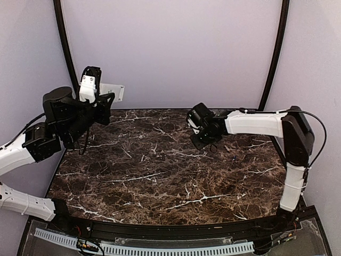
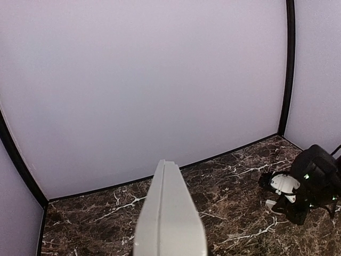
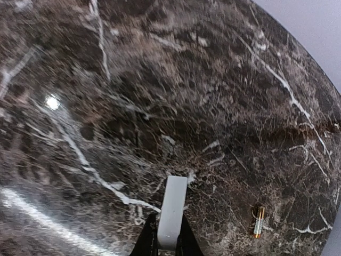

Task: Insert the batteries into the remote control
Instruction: Place the battery cover at the center of the board, then pass from the left arm to the right

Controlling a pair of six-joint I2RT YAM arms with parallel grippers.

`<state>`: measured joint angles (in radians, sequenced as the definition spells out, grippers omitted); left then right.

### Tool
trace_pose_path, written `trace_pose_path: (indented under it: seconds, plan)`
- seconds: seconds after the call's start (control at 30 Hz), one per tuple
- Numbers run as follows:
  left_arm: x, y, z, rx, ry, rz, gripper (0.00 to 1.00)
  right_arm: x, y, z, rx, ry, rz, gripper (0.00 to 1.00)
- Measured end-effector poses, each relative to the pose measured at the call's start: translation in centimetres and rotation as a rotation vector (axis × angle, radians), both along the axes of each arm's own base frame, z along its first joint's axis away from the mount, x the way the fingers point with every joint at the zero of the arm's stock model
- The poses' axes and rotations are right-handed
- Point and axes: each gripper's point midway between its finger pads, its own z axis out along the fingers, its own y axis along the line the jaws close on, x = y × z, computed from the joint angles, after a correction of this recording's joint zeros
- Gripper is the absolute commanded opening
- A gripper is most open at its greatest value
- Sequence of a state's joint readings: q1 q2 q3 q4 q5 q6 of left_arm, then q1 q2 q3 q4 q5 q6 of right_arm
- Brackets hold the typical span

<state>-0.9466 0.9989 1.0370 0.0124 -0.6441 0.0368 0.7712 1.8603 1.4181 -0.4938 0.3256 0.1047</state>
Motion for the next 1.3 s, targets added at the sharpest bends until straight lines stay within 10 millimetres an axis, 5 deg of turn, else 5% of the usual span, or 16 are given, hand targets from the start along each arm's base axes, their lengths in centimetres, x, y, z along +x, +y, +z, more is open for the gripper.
trace_pose_path:
  seconds: [0.13,0.47,0.73,0.8,0.87,0.97,1.1,1.2,1.3]
  plan:
    - [0.0,0.2,-0.8,0.011,0.019,0.009,0.0,0.4,-2.3,-5.4,-0.235,0.074,-0.04,0.0]
    - [0.0,0.1,-1.9,0.03,0.044,0.001,0.0,-0.4,-3.5,-8.3,-0.367,0.156,0.003,0.32]
    - [-0.3,-0.4,-2.5,0.018,0.072,-0.031,0.0,-1.9,-1.7,-8.6,-0.274,0.236,0.084,0.71]
    - [-0.4,-0.6,-2.5,0.011,0.075,-0.048,0.0,-2.4,-0.9,-7.6,-0.22,0.243,0.117,0.95]
    - [-0.7,-0.8,-2.3,-0.007,0.072,-0.071,0.0,-3.0,0.2,-5.2,-0.14,0.214,0.181,0.99]
    - [-1.4,-1.2,-1.8,-0.047,0.059,-0.126,0.0,-4.3,2.5,2.1,0.042,0.058,0.325,0.99]
    - [-2.7,-3.0,-1.1,-0.092,0.045,-0.258,0.0,-9.5,6.0,16.0,0.35,-0.41,0.668,0.99]
    - [-3.7,-5.0,-1.0,-0.115,0.05,-0.378,0.0,-12.7,7.7,21.3,0.44,-0.657,0.833,0.99]
    - [-5.0,-7.2,-1.0,-0.15,0.062,-0.512,0.0,-14.6,10.3,23.7,0.456,-0.821,0.941,0.99]
